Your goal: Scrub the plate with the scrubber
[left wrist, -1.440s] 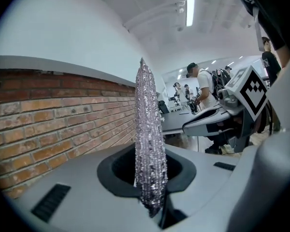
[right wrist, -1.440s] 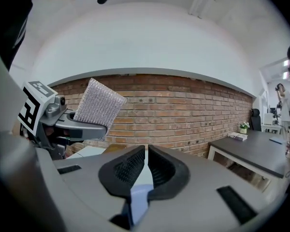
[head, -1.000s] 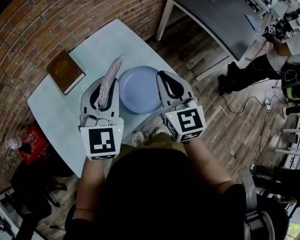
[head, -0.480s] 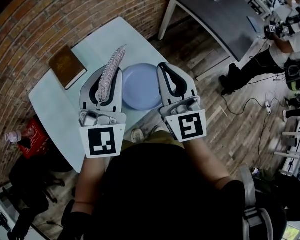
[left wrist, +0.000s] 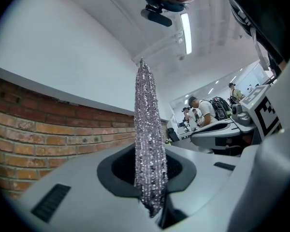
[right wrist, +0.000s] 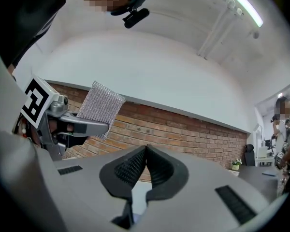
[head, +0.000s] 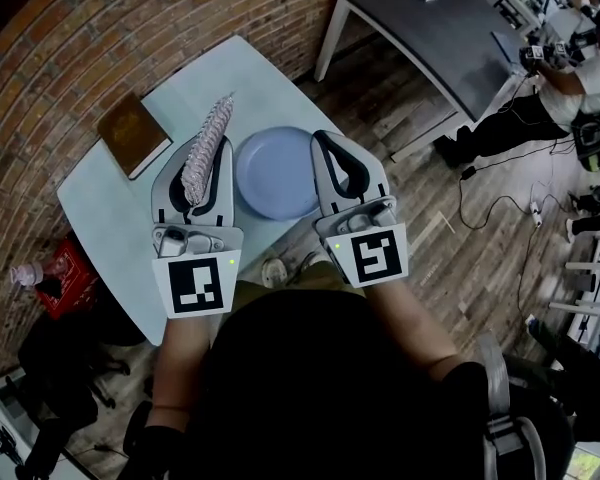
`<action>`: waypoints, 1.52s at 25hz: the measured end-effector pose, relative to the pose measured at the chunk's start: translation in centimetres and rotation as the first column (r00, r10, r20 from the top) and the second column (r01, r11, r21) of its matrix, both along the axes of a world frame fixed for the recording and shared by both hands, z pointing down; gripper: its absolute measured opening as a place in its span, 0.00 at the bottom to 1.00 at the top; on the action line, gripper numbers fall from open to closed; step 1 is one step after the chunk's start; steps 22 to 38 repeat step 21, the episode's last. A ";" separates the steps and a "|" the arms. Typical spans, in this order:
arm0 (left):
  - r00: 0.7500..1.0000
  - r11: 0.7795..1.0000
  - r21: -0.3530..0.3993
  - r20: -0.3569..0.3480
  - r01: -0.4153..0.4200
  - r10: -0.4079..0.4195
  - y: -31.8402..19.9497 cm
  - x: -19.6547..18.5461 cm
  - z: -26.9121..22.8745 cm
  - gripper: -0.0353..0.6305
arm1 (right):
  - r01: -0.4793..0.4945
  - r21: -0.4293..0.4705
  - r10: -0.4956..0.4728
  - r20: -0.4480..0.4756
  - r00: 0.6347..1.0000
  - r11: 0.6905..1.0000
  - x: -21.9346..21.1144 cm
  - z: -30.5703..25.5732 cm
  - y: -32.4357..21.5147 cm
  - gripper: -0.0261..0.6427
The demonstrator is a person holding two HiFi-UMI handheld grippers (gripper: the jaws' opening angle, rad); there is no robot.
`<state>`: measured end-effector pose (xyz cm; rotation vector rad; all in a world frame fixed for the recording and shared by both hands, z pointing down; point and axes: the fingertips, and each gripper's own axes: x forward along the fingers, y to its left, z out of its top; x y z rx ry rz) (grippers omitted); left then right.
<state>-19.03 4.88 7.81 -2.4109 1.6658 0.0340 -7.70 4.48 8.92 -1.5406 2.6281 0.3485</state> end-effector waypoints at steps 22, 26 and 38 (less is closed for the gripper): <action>1.000 1.000 -0.004 0.015 -0.019 0.019 1.6 1.1 0.2 0.17 | -0.013 0.003 0.013 -0.016 1.000 1.000 1.6 0.6 1.7 0.09; 1.000 1.000 -0.004 0.015 -0.019 0.019 1.6 1.1 0.2 0.17 | -0.013 0.003 0.013 -0.016 1.000 1.000 1.6 0.6 1.7 0.09; 1.000 1.000 -0.004 0.015 -0.019 0.019 1.6 1.1 0.2 0.17 | -0.013 0.003 0.013 -0.016 1.000 1.000 1.6 0.6 1.7 0.09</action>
